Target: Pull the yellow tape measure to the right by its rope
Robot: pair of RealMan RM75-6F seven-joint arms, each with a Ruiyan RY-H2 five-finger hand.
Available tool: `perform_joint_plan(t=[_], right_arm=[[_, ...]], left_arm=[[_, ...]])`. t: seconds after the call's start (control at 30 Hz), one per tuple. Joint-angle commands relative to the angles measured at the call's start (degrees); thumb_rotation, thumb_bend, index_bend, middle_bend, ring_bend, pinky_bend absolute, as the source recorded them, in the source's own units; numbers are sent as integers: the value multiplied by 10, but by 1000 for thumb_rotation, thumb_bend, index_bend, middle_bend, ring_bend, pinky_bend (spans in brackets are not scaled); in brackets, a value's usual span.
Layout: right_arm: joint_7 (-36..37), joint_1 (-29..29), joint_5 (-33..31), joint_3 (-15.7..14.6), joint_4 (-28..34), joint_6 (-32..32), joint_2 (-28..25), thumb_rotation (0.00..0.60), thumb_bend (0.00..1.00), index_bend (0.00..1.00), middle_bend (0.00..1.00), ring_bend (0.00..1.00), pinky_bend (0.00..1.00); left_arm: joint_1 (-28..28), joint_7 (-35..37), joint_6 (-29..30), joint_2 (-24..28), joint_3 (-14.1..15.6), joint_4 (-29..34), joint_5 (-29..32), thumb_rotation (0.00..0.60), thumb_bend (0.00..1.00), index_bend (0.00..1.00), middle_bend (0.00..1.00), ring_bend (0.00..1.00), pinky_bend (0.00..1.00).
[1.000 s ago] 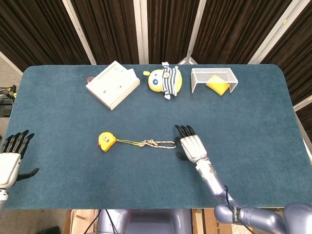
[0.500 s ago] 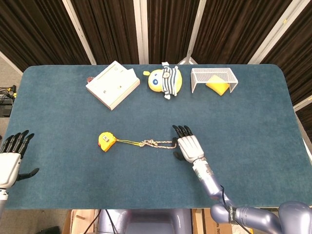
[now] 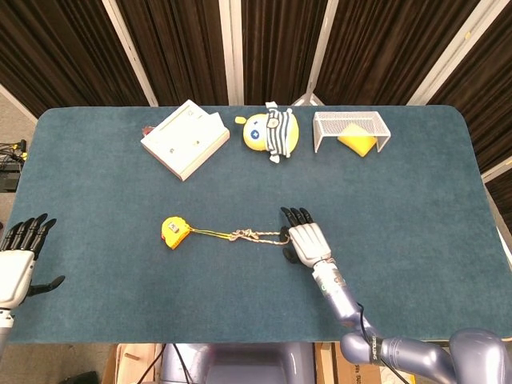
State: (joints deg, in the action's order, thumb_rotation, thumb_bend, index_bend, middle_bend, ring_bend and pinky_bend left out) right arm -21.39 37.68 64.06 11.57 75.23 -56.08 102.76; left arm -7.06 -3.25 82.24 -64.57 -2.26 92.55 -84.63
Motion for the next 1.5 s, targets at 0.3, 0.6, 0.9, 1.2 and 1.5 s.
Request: perform_joint_plan(t=[0.3,0.6,0.9,1.2,1.5], right_arm=[[7,3,-5,1,-15,0,10,600,459,529,89,0,3],[1,2,-17,-2,-17,2,10,600,460,555,97,0,3],[-1,1,-17,-2,-6,-3,6,600,475,597,108,0,3],[-5,-5,-18,3,20,-18,-20,600,501,608,108,0,3],[-4,-21,-12,0,57,-38,-72,600,502,610,108,0,3]], left_arm=[[-1,4,-3,0,0,2,3,600,0,0,0,0,0],[-1,4,-5,1,0,4,6,600,0,0,0,0,0],[-1,5,-4,1,0,4,5,600,0,0,0,0,0],[-1,3,-2,0,-1,4,6,600,0,0,0,0,0],[0,-1,0,0,0,5,4,600,0,0,0,0,0]])
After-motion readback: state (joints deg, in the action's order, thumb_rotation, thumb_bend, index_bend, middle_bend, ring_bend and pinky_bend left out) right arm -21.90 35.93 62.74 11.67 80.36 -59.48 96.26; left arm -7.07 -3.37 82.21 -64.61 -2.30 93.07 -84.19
